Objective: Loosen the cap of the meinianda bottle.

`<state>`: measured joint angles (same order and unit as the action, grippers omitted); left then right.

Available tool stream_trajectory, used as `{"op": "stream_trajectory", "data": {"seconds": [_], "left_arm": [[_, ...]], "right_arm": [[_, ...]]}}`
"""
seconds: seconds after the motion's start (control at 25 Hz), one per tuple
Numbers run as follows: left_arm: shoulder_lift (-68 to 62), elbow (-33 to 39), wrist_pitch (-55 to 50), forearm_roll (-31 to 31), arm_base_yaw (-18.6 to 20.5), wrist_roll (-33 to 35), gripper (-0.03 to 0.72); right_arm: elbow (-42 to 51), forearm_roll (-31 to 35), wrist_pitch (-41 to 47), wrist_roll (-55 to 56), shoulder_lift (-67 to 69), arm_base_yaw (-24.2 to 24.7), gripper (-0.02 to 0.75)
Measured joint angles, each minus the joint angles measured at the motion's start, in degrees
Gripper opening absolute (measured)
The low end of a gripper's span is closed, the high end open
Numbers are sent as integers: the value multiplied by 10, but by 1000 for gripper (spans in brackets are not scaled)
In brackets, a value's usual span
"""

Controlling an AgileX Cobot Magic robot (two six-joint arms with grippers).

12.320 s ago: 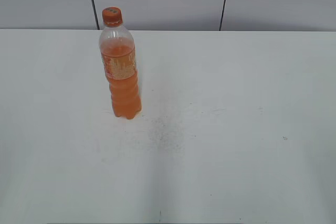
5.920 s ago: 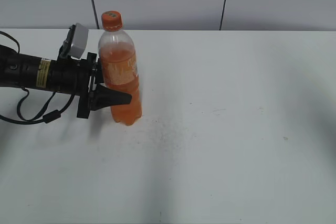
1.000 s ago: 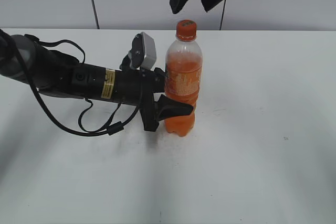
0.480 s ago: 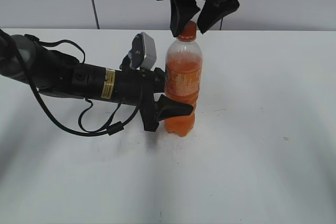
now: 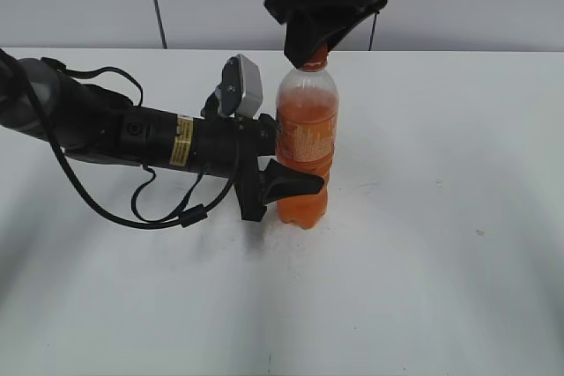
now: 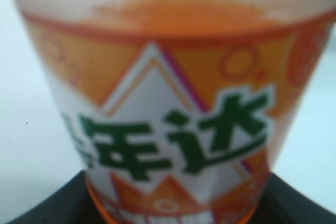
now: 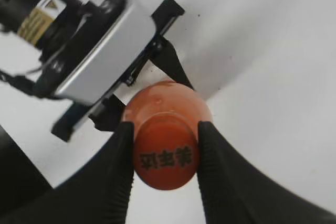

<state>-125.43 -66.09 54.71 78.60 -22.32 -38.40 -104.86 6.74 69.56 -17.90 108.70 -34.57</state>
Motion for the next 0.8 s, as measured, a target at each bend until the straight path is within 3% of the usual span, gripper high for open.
{"op": "stream_trajectory", "data": {"seconds": [0.2,0.28,0.44,0.6,0.8], "left_arm": [[0,0,-1,1,0,2,397],[0,0,-1,1,0,3,397],[0,0,-1,1,0,4,397],[0,0,-1,1,0,4,397],[0,0,-1,1,0,3,397]], "right_arm": [[0,-1,3,-410,-1,0,273],[-1,-1,5,-499,-1,0,273],[-1,-1,7,-551,-1,0,273],[-1,-1,7,-526,-2,0,293],[0,27,6,-502,-18,1,488]]}}
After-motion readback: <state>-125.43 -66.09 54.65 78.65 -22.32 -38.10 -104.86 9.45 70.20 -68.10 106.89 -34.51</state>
